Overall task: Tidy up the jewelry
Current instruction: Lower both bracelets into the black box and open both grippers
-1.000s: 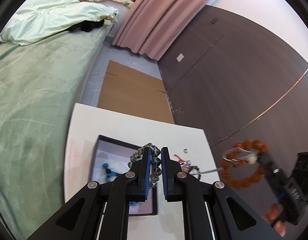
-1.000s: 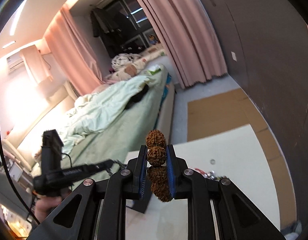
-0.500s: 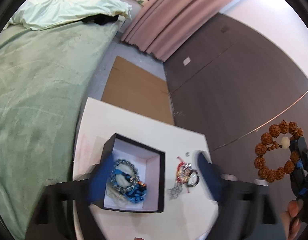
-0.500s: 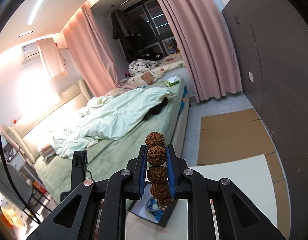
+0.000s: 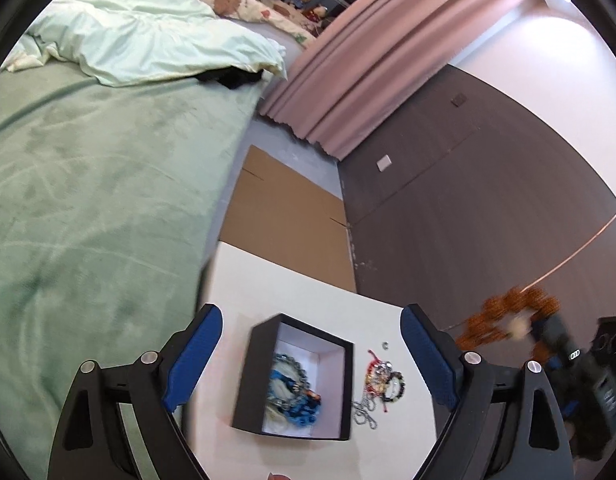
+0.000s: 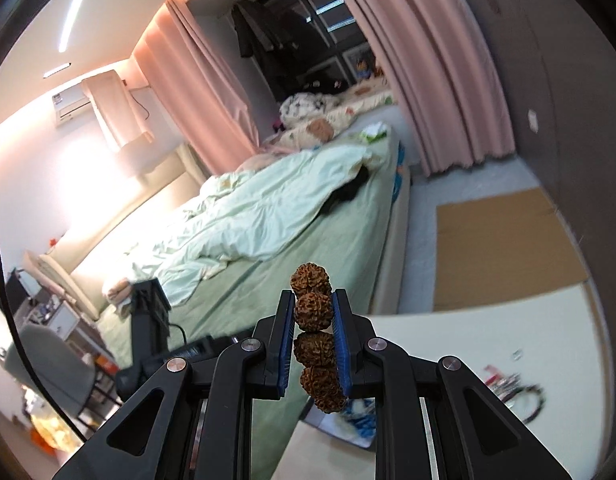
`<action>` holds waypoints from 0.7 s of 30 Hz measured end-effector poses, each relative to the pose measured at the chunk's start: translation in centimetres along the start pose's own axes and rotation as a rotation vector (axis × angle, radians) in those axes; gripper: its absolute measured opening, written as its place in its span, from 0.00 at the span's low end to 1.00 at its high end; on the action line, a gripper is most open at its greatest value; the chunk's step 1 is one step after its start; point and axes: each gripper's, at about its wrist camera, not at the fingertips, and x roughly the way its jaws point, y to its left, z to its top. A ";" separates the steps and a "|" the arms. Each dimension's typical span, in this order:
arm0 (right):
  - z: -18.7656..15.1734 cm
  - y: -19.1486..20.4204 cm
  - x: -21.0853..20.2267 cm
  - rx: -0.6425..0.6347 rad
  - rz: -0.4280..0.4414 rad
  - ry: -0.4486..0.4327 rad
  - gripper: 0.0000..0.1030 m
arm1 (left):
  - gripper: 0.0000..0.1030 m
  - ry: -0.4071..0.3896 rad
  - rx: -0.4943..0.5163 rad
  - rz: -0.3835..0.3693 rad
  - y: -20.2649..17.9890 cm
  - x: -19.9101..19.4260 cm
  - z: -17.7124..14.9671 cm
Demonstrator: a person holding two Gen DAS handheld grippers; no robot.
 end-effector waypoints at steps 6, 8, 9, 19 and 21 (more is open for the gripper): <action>-3.4 -1.3 5.0 0.065 0.017 0.128 0.19 | 0.89 -0.018 -0.022 0.038 1.7 -0.5 0.5; -4.5 -1.6 6.5 0.091 0.031 0.165 0.19 | 0.90 -0.024 -0.033 0.041 2.1 -0.6 0.6; -4.8 -1.8 7.0 0.107 0.046 0.174 0.19 | 0.91 -0.026 -0.036 0.041 2.1 -0.7 0.6; -6.4 -5.5 6.7 0.202 -0.040 0.267 0.62 | 0.94 0.005 0.025 0.042 0.4 0.2 -0.4; -5.9 -6.5 4.8 0.219 -0.060 0.237 0.64 | 0.94 0.010 0.040 0.035 -0.3 0.5 -0.8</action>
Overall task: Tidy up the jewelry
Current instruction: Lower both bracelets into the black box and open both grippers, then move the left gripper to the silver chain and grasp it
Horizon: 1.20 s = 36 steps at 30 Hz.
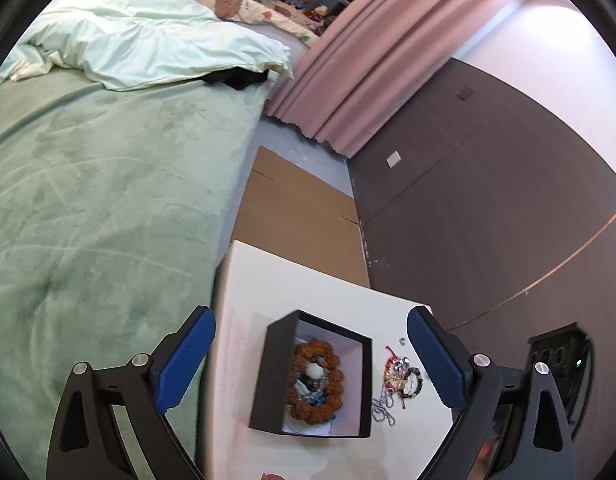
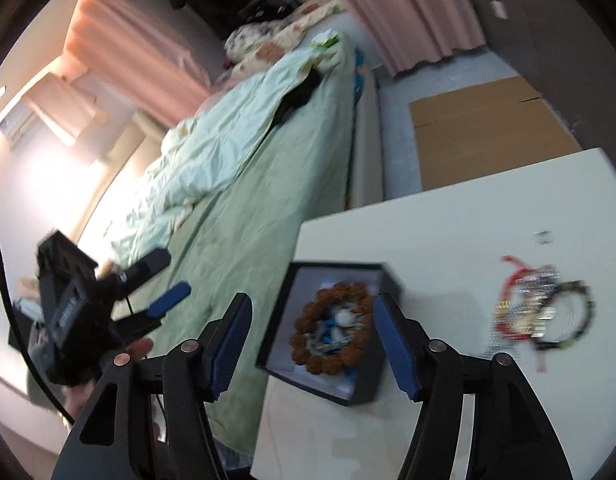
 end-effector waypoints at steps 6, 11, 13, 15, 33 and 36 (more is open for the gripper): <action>0.7 -3.7 -5.7 0.075 -0.068 -0.074 0.85 | 0.94 0.048 0.079 -0.033 -3.2 1.6 -1.3; -0.3 -5.6 -8.3 0.118 -0.096 -0.115 1.00 | 1.00 0.078 0.156 -0.066 -6.7 2.9 -2.9; -0.6 -6.4 -8.9 0.146 -0.115 -0.131 1.00 | 1.00 0.111 0.187 -0.080 -7.8 3.8 -3.7; -0.6 -7.2 -9.2 0.161 -0.144 -0.140 1.00 | 1.00 0.135 0.212 -0.080 -8.7 4.6 -4.4; -1.5 -15.0 -11.2 0.316 -0.307 -0.103 0.81 | 0.70 0.295 0.455 -0.038 -15.4 11.7 -10.4; -1.2 -15.9 -10.9 0.336 -0.290 -0.088 0.79 | 0.58 0.336 0.492 -0.010 -15.8 13.3 -11.5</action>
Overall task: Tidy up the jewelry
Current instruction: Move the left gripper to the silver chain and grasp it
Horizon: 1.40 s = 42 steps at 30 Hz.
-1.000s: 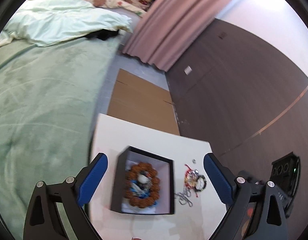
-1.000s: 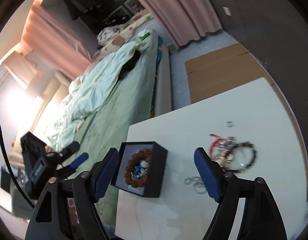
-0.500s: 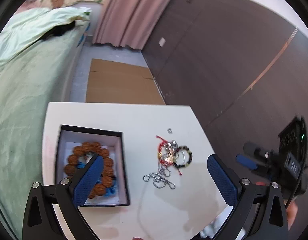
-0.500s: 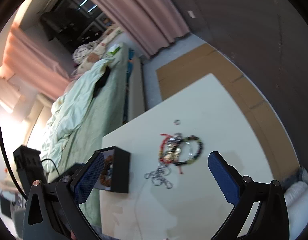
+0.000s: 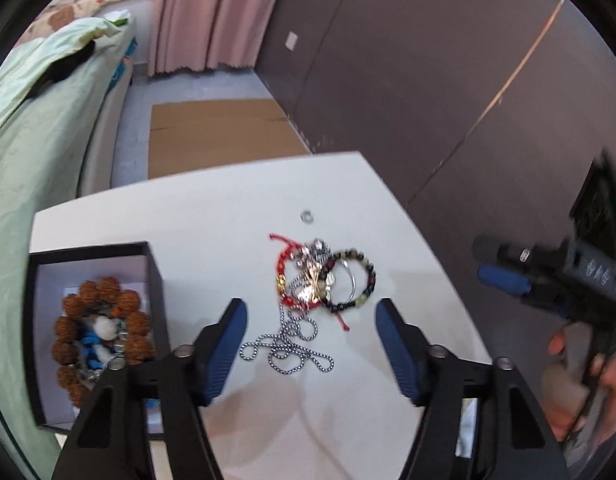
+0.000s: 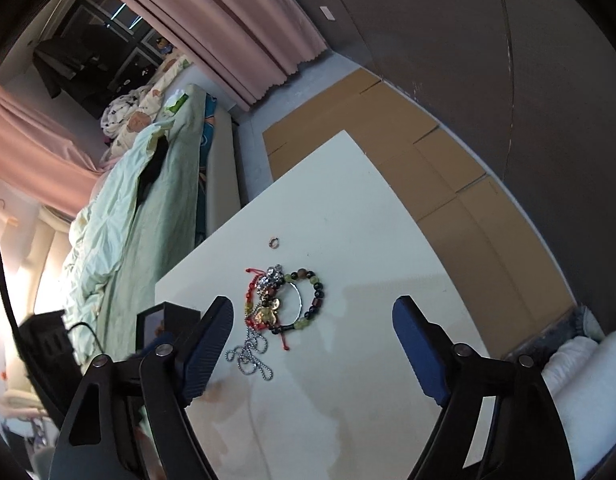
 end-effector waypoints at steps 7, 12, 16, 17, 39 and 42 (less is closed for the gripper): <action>0.8 -0.3 -1.0 0.000 -0.001 -0.034 0.79 | 0.48 0.083 0.115 0.100 -1.7 4.0 -1.1; 1.1 -0.6 -1.0 0.006 0.003 -0.034 0.79 | 0.48 0.106 0.158 0.144 -2.1 5.7 -1.6; 1.2 -0.7 -1.0 0.007 0.004 -0.032 0.79 | 0.43 0.105 0.175 0.192 -2.0 7.0 -1.9; 1.2 -0.6 -1.0 0.007 0.002 -0.032 0.79 | 0.42 0.090 0.184 0.200 -2.1 7.0 -1.7; 0.8 0.3 1.1 -0.050 -0.056 0.027 0.79 | 0.01 -0.016 0.083 0.146 -0.5 3.7 -0.8; 0.6 0.5 1.6 -0.050 -0.048 0.038 0.79 | 0.01 -0.057 0.068 0.124 -0.2 1.9 -0.2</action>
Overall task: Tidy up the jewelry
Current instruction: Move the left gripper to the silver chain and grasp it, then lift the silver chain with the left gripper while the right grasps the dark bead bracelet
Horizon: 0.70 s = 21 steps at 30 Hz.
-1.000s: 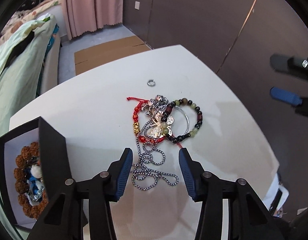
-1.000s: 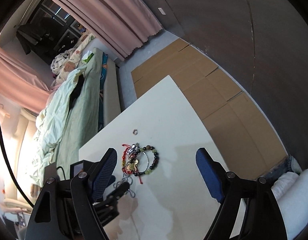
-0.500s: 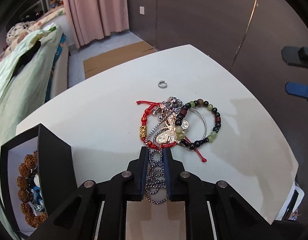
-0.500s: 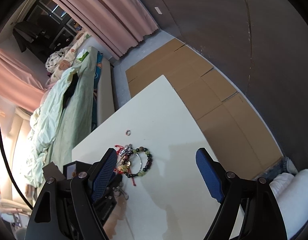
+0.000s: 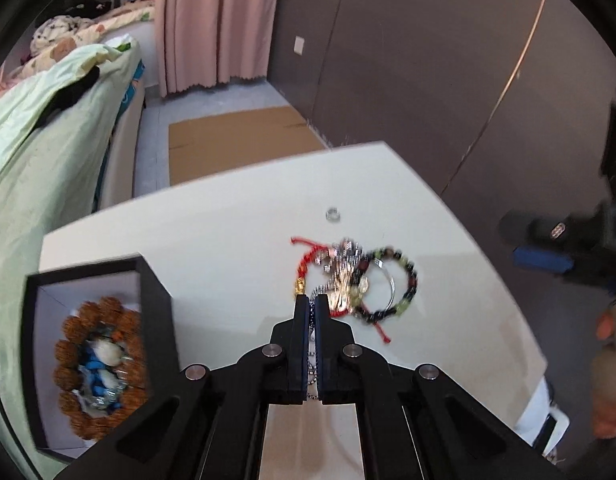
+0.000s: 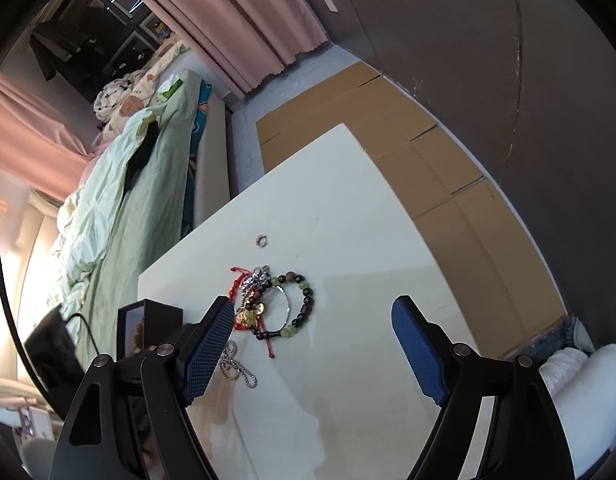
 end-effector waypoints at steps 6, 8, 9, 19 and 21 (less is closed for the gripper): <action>-0.1 0.8 1.4 -0.018 0.005 0.029 0.79 | 0.01 -0.065 -0.059 -0.054 1.4 -3.1 1.3; -0.2 1.1 2.1 -0.035 -0.007 0.040 0.73 | 0.01 -0.088 -0.073 -0.062 1.9 -4.1 1.7; -0.2 1.3 2.5 -0.046 -0.015 0.050 0.64 | 0.01 -0.103 -0.077 -0.063 2.0 -4.7 1.9; -0.4 3.2 7.5 -0.140 -0.148 0.140 0.41 | 0.01 -0.209 -0.110 -0.087 3.2 -8.9 3.2; -0.5 3.9 8.1 -0.181 -0.193 0.135 0.35 | 0.01 -0.220 -0.109 -0.092 3.3 -9.5 3.2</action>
